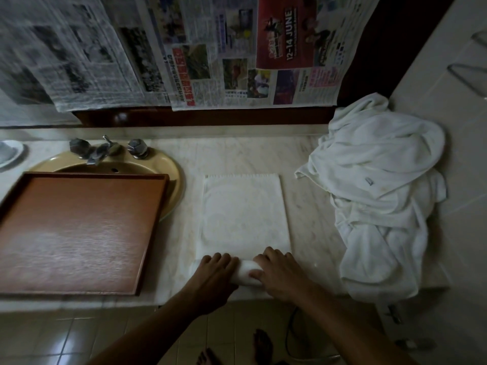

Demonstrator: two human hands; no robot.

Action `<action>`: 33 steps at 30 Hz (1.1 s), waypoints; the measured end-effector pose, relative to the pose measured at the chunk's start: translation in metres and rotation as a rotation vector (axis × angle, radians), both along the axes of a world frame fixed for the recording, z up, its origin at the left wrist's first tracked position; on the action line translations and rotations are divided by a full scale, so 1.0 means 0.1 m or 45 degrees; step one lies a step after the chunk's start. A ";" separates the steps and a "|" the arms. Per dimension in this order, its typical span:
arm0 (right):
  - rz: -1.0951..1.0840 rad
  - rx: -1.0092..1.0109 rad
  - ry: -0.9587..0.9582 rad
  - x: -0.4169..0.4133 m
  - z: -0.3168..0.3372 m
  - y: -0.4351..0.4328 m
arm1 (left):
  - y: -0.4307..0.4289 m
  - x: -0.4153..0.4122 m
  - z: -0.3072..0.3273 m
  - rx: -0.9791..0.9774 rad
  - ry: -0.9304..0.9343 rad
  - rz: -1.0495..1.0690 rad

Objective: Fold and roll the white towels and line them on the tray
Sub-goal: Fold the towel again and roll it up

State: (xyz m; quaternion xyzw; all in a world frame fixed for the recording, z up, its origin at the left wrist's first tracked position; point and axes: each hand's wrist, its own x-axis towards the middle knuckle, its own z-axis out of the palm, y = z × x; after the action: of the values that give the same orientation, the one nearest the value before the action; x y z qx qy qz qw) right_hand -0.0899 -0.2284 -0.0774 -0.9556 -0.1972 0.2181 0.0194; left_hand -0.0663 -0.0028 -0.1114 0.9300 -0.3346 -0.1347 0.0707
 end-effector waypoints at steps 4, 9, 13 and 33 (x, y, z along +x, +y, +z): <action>-0.291 0.175 -0.306 -0.26 -0.16 0.12 | -0.01 0.10 0.03 -0.008 0.061 -0.024; -0.300 0.174 -0.457 -0.62 -0.32 0.23 | -0.04 0.29 0.05 -0.012 0.182 -0.009; -0.309 0.094 -0.377 -0.46 -0.44 0.19 | -0.11 0.31 0.11 0.014 0.095 0.072; -0.136 0.152 -0.402 -0.40 -0.33 -0.10 | 0.37 -0.14 0.06 -0.239 0.422 0.311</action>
State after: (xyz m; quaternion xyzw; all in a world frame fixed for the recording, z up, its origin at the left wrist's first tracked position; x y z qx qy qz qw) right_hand -0.1303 -0.2382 -0.1104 -0.9842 -0.1594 0.0520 0.0565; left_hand -0.0808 0.0342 -0.1056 0.9181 -0.2142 -0.2444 0.2269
